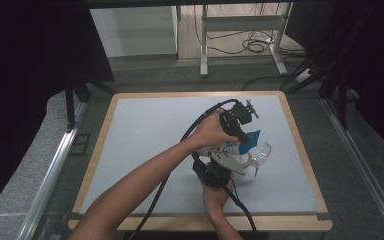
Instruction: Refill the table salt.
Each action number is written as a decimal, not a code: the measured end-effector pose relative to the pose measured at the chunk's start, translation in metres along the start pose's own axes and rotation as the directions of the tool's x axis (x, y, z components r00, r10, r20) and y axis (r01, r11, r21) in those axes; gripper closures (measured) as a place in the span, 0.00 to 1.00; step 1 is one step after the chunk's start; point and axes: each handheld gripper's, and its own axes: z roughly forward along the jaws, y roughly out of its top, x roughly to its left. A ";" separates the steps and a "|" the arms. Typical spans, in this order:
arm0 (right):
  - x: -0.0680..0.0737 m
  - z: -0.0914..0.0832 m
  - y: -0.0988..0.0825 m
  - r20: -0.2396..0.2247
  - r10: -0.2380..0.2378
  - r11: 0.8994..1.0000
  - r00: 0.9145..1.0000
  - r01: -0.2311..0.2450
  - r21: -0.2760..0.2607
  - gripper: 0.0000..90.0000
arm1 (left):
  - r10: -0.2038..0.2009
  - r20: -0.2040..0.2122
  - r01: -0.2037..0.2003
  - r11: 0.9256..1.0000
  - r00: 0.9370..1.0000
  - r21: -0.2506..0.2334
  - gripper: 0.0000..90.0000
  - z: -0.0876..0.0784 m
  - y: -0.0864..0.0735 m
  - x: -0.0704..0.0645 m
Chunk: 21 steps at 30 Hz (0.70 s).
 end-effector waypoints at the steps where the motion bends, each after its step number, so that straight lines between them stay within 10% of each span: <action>1: 0.000 0.000 0.000 0.001 -0.002 1.000 1.000 0.002 0.000 0.57 | 0.000 0.001 0.000 1.000 1.000 0.000 1.00 0.000 0.000 0.000; 21: 0.000 0.000 0.000 0.003 -0.010 1.000 1.000 0.010 0.000 0.57 | 0.000 0.006 0.000 1.000 1.000 -0.004 1.00 0.001 -0.001 0.001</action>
